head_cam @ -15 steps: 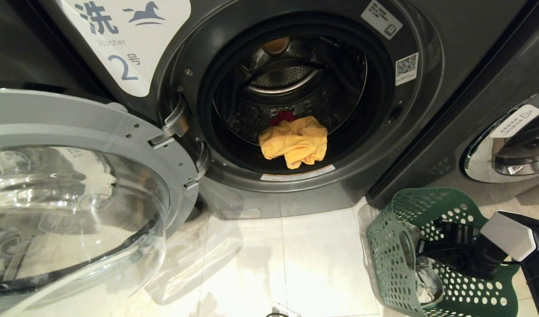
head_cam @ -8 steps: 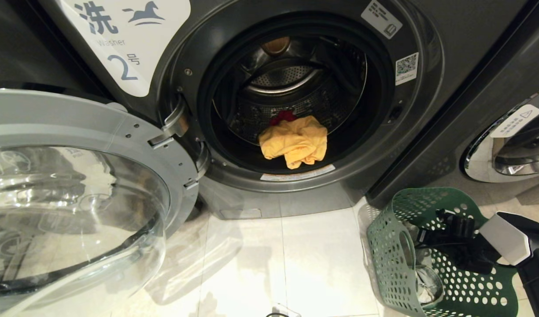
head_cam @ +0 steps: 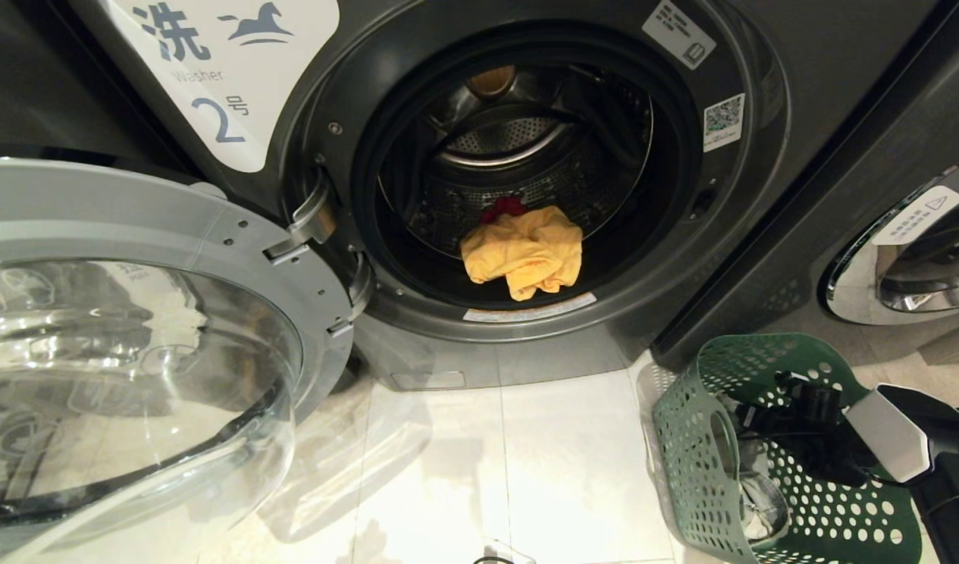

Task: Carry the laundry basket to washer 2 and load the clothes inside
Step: Place the clothes into the washing machine

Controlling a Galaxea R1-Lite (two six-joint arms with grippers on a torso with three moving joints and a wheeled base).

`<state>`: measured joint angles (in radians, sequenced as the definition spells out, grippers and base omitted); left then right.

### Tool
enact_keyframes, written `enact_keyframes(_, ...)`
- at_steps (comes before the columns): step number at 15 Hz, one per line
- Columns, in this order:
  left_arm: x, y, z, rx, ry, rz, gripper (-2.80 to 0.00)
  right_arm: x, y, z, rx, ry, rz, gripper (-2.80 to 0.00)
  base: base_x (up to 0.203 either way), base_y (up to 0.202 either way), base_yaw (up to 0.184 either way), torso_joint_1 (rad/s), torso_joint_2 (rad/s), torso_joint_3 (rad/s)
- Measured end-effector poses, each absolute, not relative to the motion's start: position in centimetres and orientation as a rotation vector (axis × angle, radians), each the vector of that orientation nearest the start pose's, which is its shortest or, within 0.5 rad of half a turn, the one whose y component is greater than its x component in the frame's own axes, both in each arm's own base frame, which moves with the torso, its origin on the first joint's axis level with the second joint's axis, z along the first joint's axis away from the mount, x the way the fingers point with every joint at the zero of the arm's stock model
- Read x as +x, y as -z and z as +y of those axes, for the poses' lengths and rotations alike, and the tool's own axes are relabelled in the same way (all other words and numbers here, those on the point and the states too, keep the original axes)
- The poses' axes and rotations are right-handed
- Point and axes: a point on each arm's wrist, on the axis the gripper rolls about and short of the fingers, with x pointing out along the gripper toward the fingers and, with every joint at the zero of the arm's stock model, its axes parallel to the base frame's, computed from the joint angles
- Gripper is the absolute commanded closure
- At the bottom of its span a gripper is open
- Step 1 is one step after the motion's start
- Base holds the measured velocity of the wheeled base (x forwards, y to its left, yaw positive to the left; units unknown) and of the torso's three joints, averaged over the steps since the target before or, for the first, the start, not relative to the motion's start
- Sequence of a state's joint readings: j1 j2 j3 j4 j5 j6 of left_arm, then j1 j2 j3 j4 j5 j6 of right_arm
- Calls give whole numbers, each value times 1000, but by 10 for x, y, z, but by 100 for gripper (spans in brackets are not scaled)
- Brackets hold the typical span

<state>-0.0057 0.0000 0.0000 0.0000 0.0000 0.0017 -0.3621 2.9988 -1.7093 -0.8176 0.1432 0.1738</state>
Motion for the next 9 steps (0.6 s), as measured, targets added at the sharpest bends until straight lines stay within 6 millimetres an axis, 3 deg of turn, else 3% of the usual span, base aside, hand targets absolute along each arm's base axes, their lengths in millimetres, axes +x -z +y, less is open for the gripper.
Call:
enact_keyframes(4,-23,-75,0,2,6,0,0,479,165,-178,290,255,475,-280,0,0,0,0,0,0)
enact_keyframes(9,-23,-75,0,2,6,0,0,464,191,-171,326,269,688,-280,0,0,0,0,0,0)
